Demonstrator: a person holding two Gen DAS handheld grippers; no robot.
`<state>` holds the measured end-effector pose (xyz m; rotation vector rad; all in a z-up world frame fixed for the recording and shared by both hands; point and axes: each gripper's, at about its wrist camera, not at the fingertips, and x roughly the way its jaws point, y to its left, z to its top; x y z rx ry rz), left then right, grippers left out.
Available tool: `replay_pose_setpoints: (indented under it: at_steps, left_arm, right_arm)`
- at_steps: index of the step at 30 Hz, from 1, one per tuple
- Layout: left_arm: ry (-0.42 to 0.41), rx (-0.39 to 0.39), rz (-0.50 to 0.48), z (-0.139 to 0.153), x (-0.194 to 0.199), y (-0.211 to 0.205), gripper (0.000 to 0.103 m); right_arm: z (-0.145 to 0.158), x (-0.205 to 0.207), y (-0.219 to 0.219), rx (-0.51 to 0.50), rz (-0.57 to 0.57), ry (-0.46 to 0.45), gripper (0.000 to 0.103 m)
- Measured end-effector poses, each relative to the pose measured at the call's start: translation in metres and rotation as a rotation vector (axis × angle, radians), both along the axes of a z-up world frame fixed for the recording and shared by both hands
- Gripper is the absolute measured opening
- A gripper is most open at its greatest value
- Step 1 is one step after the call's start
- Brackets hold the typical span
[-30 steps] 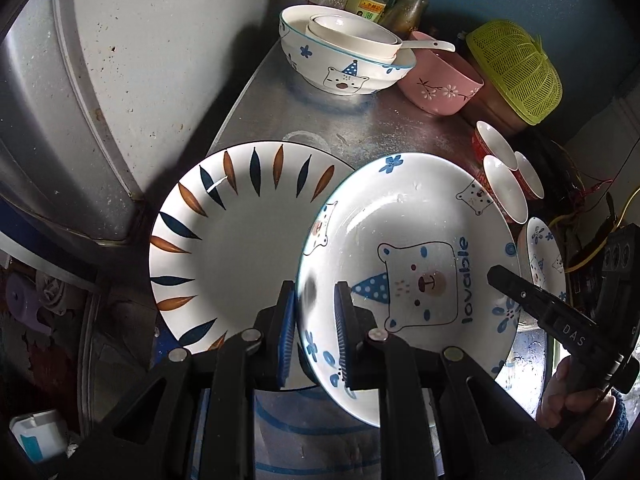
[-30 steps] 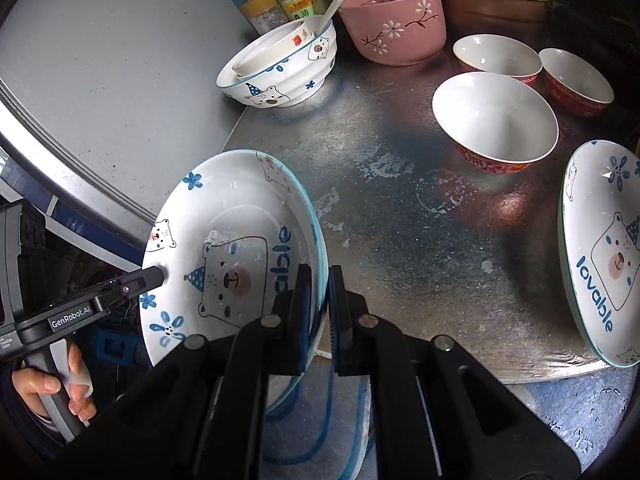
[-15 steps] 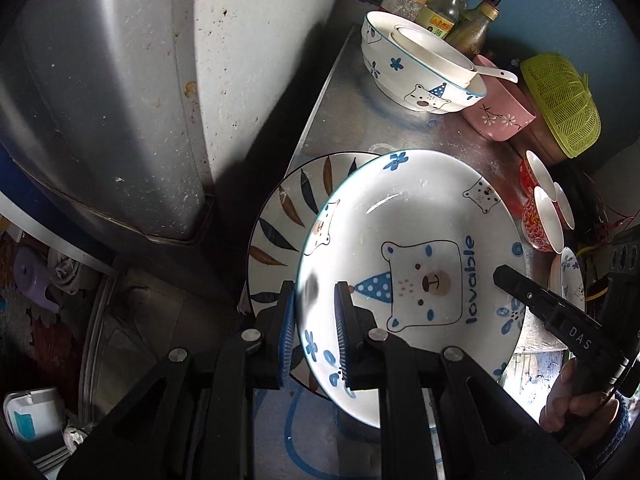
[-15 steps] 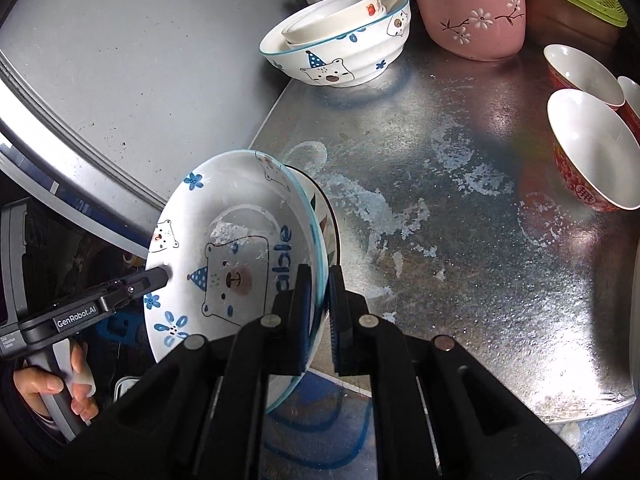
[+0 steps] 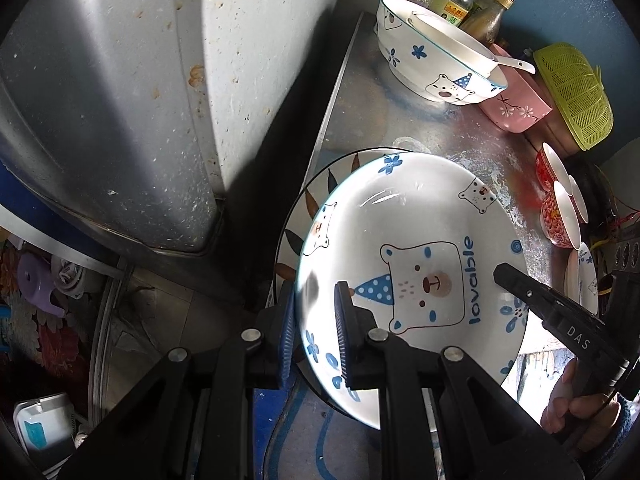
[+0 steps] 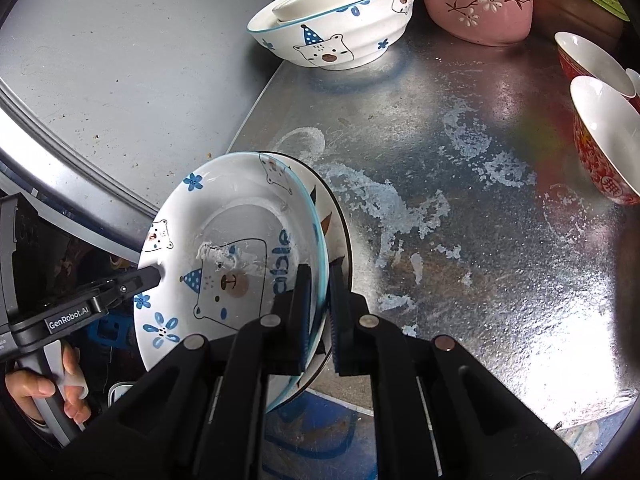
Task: Organize plates and bowls
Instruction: 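Lower the bear plate onto the leaf-pattern plate and open both grippers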
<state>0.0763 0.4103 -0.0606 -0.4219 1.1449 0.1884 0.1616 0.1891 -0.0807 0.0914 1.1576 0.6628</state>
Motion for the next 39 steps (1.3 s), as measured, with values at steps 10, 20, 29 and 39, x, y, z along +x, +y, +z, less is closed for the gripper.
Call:
replay_pose_setpoints:
  at_steps: [10,20,29,39]
  left_arm:
    - [-0.092,0.063,-0.101,0.026,0.003,-0.028,0.097]
    - [-0.121,0.081,-0.094,0.049,0.0,-0.04,0.102]
    - [-0.121,0.099,-0.084,0.055,-0.01,-0.057,0.102]
    - [-0.138,0.079,-0.128,0.066,-0.014,-0.103,0.102]
  right_arm:
    - [-0.001,0.002,0.018,-0.045,-0.01,-0.006,0.026]
    - [0.033,-0.005,0.008,-0.018,-0.014,-0.131,0.096]
    - [0.04,-0.018,-0.034,-0.034,-0.067,-0.097,0.103]
    - [0.057,-0.038,-0.088,-0.027,-0.118,-0.117,0.103]
